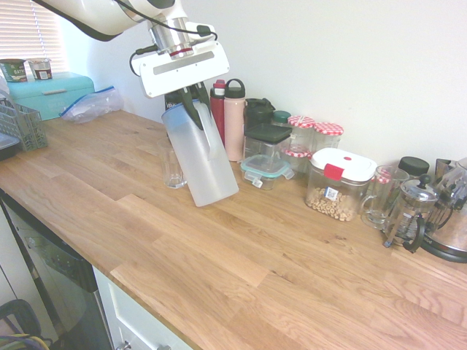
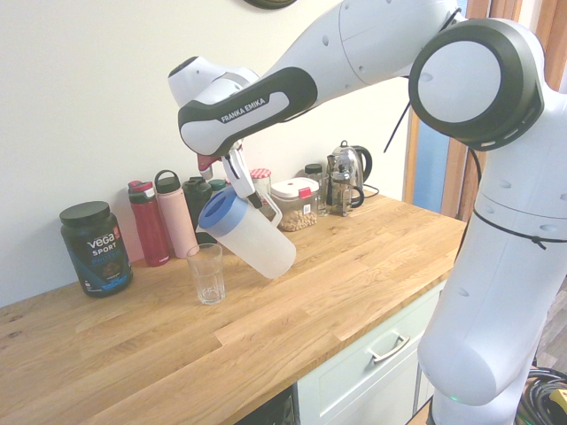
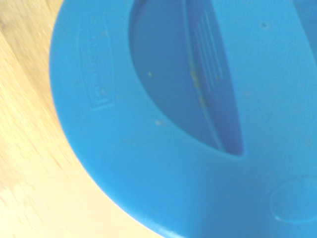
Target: Pour me some water
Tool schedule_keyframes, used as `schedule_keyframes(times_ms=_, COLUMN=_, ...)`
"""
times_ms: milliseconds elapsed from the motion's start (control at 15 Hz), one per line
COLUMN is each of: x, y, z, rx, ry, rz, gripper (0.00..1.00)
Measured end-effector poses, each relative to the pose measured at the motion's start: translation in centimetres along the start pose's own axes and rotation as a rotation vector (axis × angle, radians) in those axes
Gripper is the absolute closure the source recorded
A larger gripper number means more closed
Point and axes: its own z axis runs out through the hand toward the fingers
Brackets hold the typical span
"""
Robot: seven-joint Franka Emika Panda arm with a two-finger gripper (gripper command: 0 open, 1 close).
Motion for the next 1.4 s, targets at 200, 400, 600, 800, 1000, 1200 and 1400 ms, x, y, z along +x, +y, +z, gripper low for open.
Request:
schedule_keyframes(times_ms=200, x=-0.2, y=-1.3, z=-1.1, rx=-0.072, ry=-0.019, rz=-0.021, gripper=1.00)
schedule_keyframes(times_ms=400, x=0.0, y=-3.4, z=-1.8, rx=-0.153, ry=-0.051, rz=-0.054, gripper=1.00)
schedule_keyframes(times_ms=600, x=0.8, y=-5.6, z=-2.0, rx=-0.240, ry=-0.092, rz=-0.082, gripper=1.00)
schedule_keyframes(times_ms=800, x=1.7, y=-6.5, z=-1.6, rx=-0.295, ry=-0.122, rz=-0.098, gripper=1.00)
schedule_keyframes(times_ms=1000, x=2.0, y=-6.6, z=-0.8, rx=-0.350, ry=-0.151, rz=-0.113, gripper=1.00)
schedule_keyframes(times_ms=1200, x=2.2, y=-6.8, z=0.0, rx=-0.373, ry=-0.173, rz=-0.123, gripper=1.00)
schedule_keyframes(times_ms=1400, x=2.3, y=-7.1, z=0.2, rx=-0.386, ry=-0.178, rz=-0.132, gripper=1.00)
